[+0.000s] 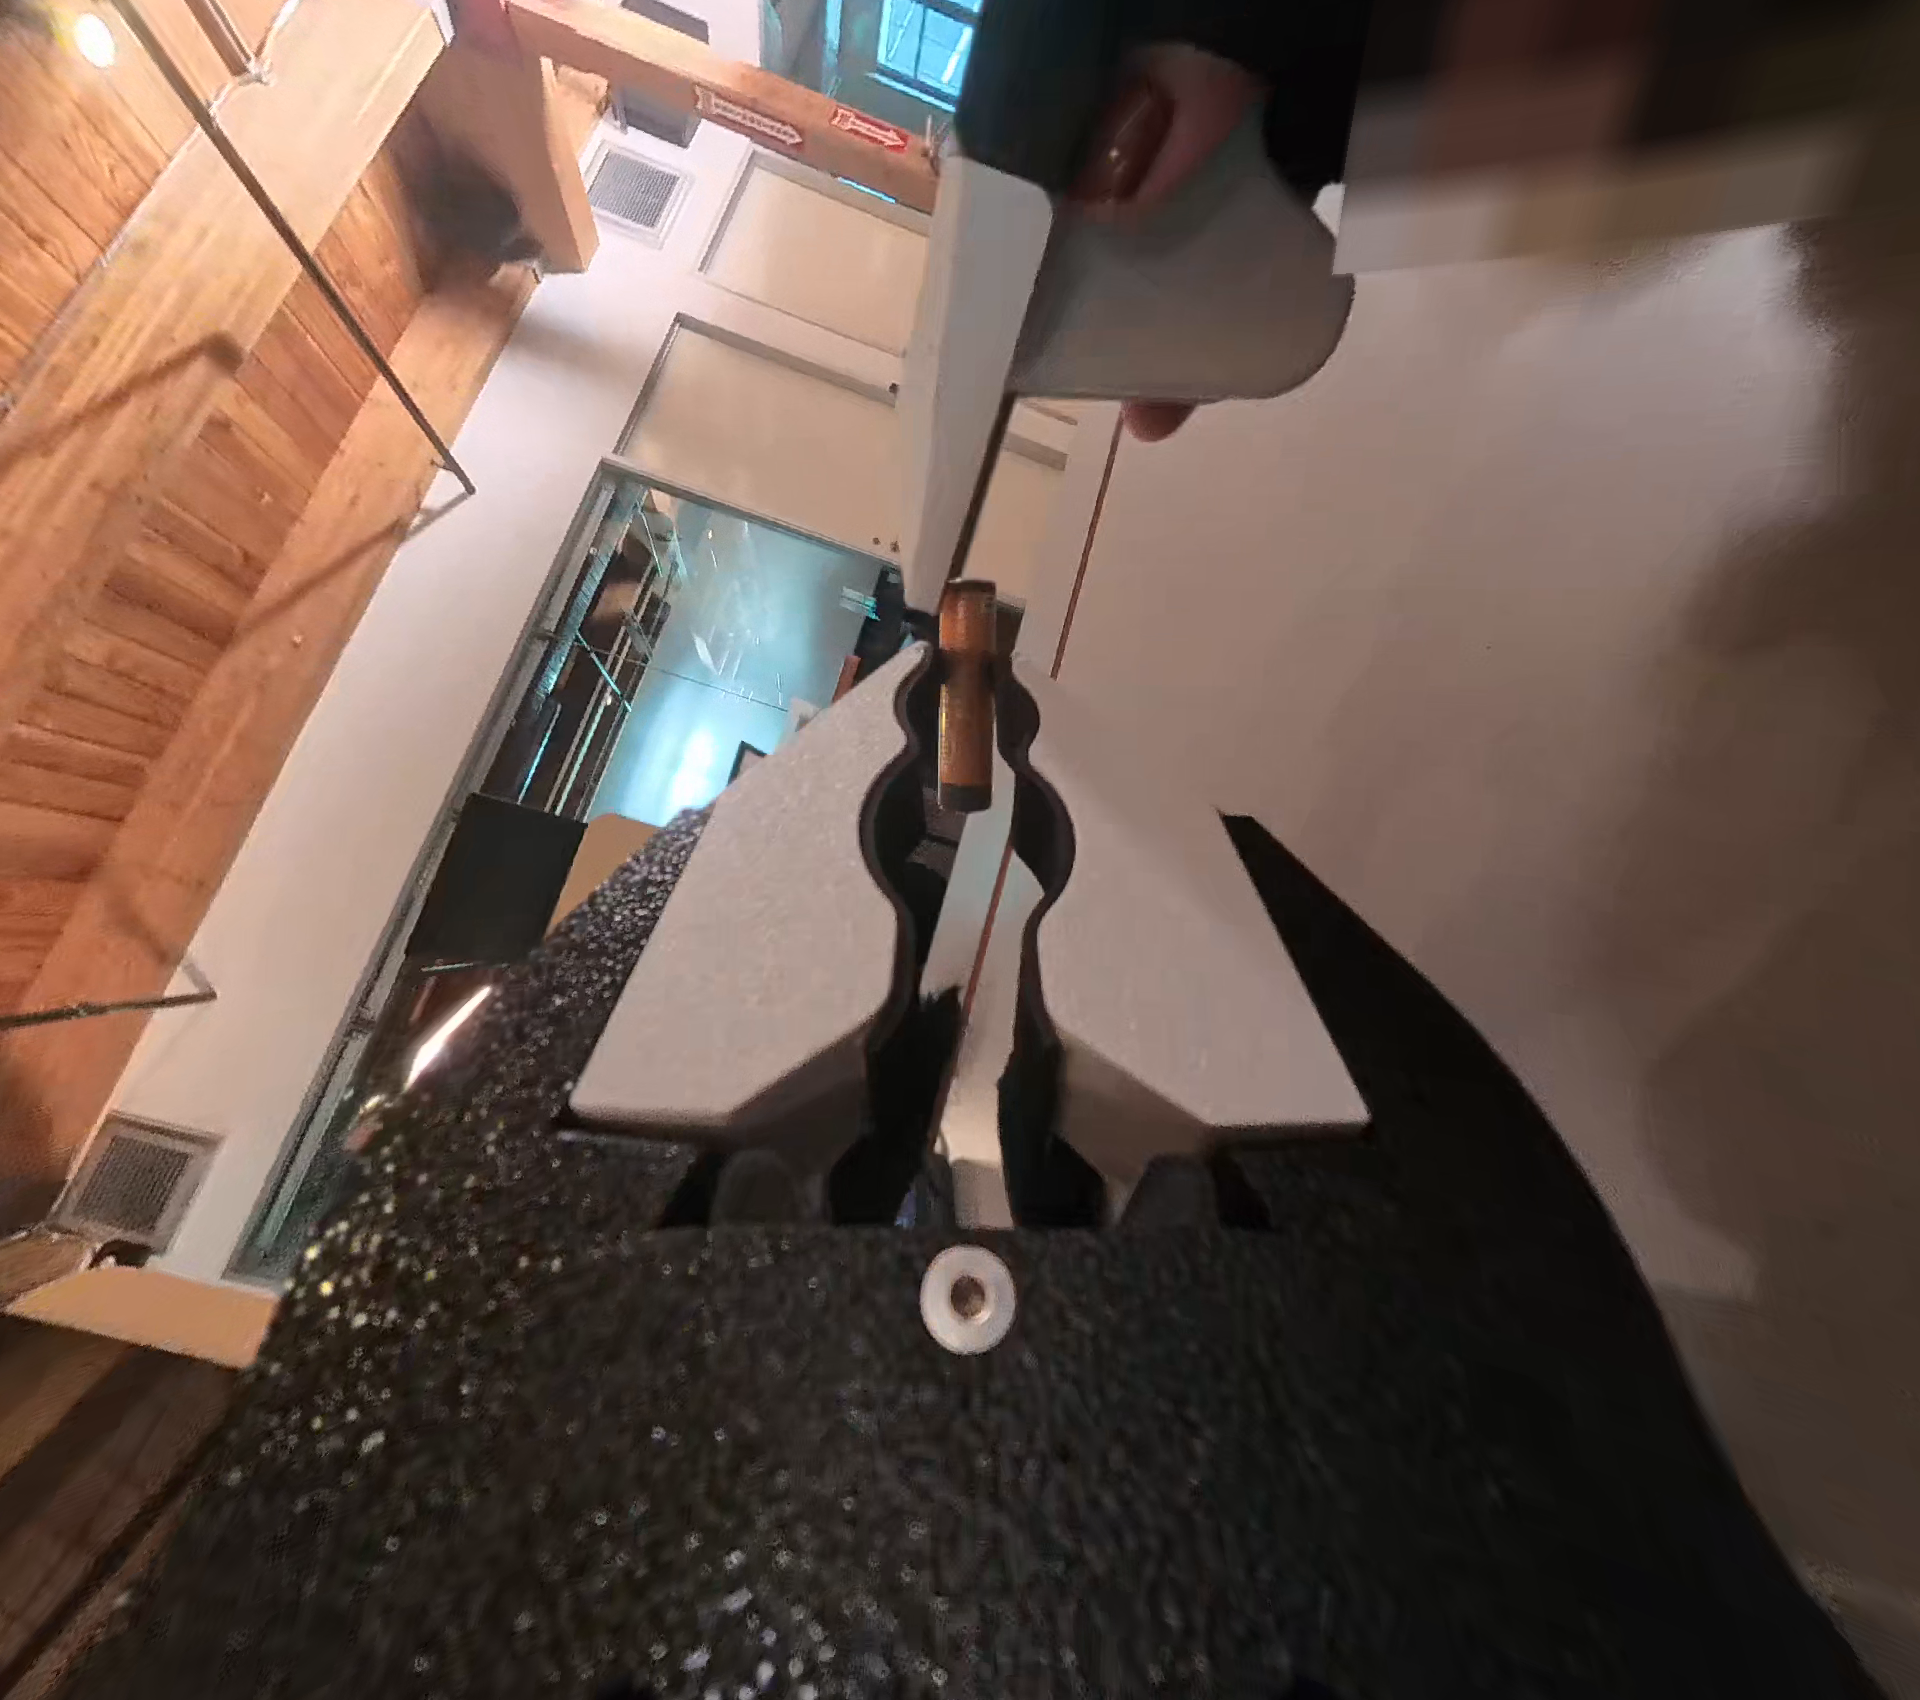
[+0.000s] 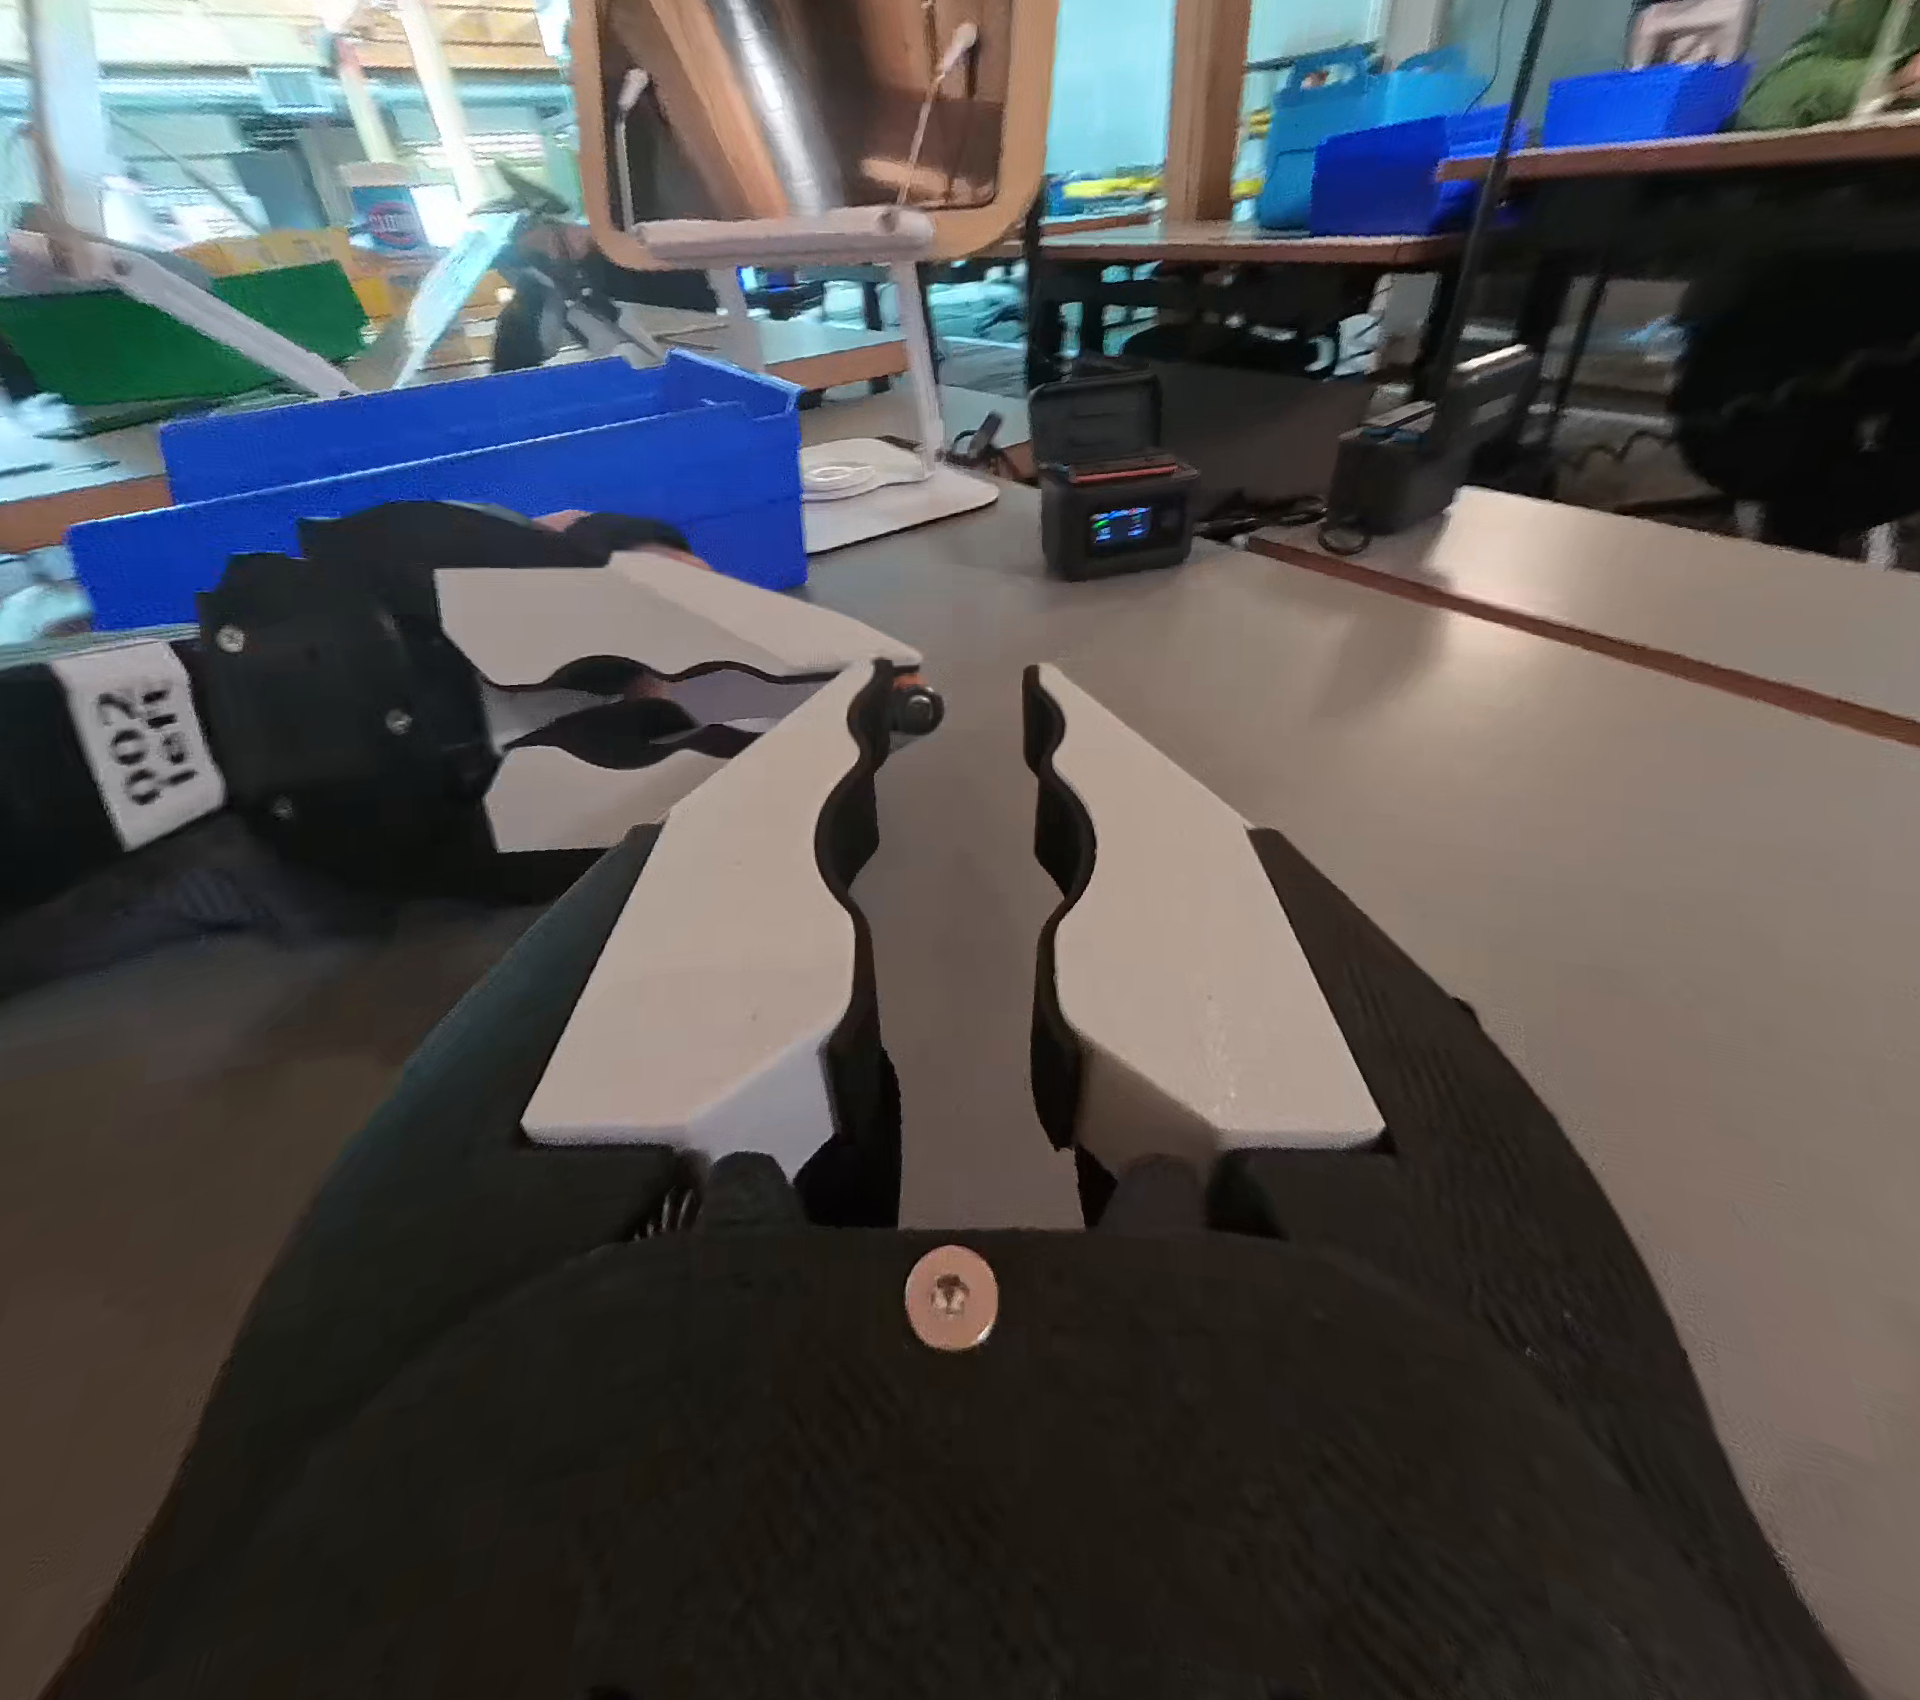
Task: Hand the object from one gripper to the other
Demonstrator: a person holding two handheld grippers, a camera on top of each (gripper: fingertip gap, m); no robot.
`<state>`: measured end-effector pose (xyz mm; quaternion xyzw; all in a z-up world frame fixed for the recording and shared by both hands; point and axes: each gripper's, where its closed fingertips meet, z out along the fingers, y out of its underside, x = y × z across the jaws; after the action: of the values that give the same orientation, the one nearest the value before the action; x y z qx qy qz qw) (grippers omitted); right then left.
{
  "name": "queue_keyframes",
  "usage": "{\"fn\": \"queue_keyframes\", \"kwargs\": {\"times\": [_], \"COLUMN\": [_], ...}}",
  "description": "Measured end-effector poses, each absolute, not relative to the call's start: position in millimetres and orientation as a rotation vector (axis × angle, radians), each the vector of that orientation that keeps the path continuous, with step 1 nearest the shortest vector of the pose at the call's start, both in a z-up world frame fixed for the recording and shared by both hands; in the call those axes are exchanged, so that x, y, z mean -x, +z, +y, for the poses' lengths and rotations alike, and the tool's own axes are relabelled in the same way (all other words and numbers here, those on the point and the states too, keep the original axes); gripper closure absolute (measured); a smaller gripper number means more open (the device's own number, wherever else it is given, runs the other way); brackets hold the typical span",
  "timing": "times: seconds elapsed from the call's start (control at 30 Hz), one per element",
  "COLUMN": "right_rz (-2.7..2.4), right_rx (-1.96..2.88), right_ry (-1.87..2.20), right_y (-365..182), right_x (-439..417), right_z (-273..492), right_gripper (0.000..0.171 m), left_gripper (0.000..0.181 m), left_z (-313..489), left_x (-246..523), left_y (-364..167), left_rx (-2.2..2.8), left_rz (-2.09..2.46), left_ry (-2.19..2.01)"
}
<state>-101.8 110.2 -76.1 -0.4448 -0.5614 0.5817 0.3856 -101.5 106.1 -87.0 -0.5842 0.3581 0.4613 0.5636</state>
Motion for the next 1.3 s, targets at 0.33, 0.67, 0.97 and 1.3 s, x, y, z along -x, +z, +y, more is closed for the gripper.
{"fn": "queue_keyframes", "kwargs": {"times": [0.33, 0.67, 0.97, 1.3], "right_rz": [-1.544, -1.514, -1.576, -1.432], "right_rx": [1.153, 1.08, 1.045, 0.438], "right_ry": [1.577, 1.564, 1.496, 0.756], "right_y": [-85.2, -74.9, -79.7, -52.8], "right_x": [99.1, 97.9, 99.8, 96.9], "right_z": [95.5, 93.4, 86.2, 75.8], "right_gripper": [0.163, 0.163, 0.163, 0.097], "left_gripper": [0.174, 0.174, 0.174, 0.174], "left_z": [104.1, 102.2, 104.7, 95.5], "left_x": [93.9, 91.9, 104.3, 90.5], "left_y": [-85.2, -76.2, -87.7, -72.7], "left_rx": [1.341, 1.383, 1.514, 1.65], "left_rz": [0.868, 0.721, 0.7, 0.031], "left_ry": [1.077, 0.837, 0.887, -0.71]}}
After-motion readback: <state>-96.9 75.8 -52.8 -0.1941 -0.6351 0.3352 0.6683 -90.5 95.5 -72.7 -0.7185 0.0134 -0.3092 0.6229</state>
